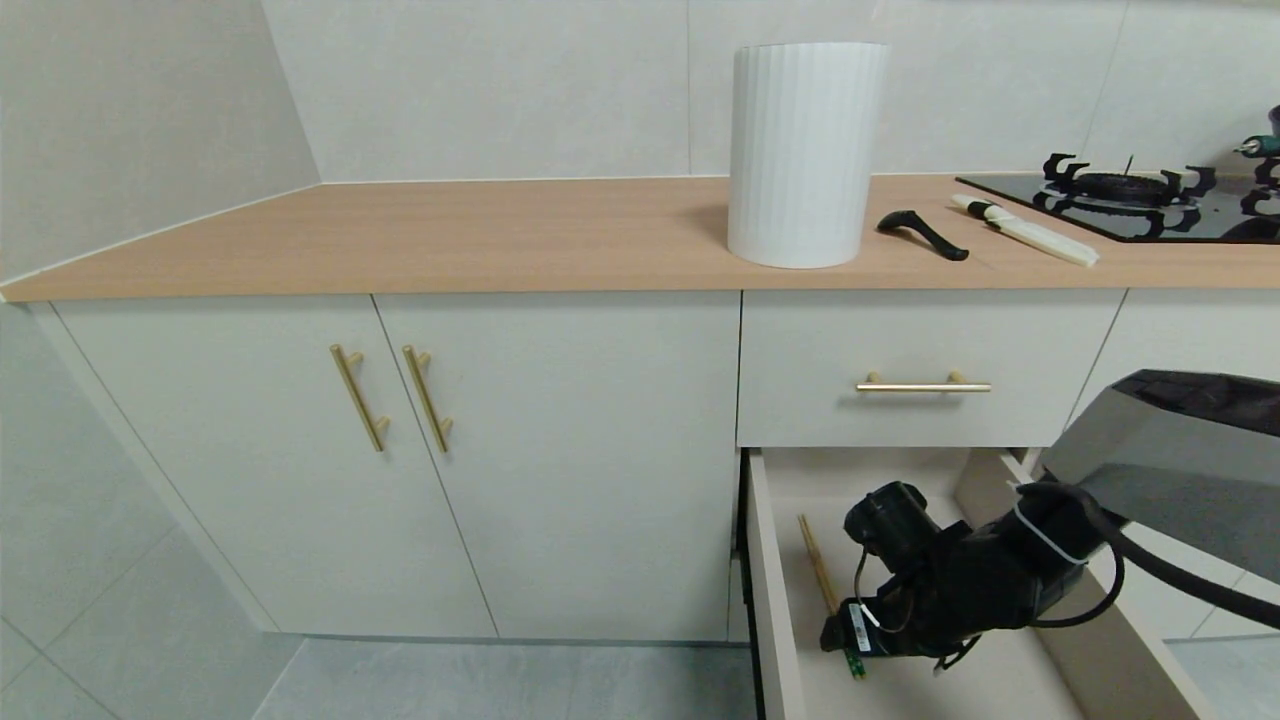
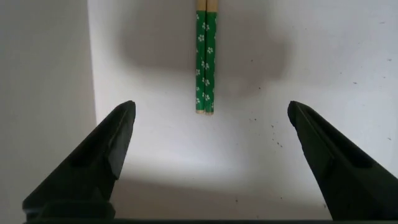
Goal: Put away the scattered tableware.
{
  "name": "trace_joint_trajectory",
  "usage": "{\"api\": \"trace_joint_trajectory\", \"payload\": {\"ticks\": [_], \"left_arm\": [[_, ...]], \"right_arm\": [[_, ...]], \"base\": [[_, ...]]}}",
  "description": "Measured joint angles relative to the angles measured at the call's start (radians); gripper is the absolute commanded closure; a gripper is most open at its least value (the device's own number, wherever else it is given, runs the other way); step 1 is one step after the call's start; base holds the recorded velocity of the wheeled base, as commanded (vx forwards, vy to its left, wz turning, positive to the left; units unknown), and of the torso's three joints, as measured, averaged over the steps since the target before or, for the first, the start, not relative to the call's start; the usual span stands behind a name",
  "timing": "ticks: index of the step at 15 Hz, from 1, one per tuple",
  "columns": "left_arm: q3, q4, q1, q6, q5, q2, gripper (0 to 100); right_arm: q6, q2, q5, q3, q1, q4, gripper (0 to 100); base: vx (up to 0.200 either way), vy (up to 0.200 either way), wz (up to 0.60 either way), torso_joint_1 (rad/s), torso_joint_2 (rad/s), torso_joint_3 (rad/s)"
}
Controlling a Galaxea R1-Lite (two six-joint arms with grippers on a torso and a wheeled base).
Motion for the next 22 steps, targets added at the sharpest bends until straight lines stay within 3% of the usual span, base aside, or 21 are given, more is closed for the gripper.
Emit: {"api": "trace_joint_trajectory", "payload": {"ticks": [7, 11, 16, 22], "left_arm": [[0.0, 0.0, 0.0, 0.0, 0.0, 0.0, 0], [0.0, 0.0, 0.0, 0.0, 0.0, 0.0, 0], [0.0, 0.0, 0.0, 0.0, 0.0, 0.0, 0], [0.0, 0.0, 0.0, 0.0, 0.0, 0.0, 0]], "right_arm": [[-0.023, -0.443, -0.004, 0.056, 0.007, 0.135, 0], [-0.114, -0.664, -0.021, 0.07, -0.016, 0.154, 0], [-0.159, -0.777, -0.021, 0.087, -0.036, 0.153, 0], [-0.165, -0.79, -0.02, 0.101, -0.036, 0.143, 0]], "base": [[0.0, 0.0, 0.0, 0.0, 0.0, 0.0], [0.0, 0.0, 0.0, 0.0, 0.0, 0.0], [0.0, 0.0, 0.0, 0.009, -0.04, -0.03], [0.0, 0.0, 0.0, 0.11, -0.38, -0.276]]}}
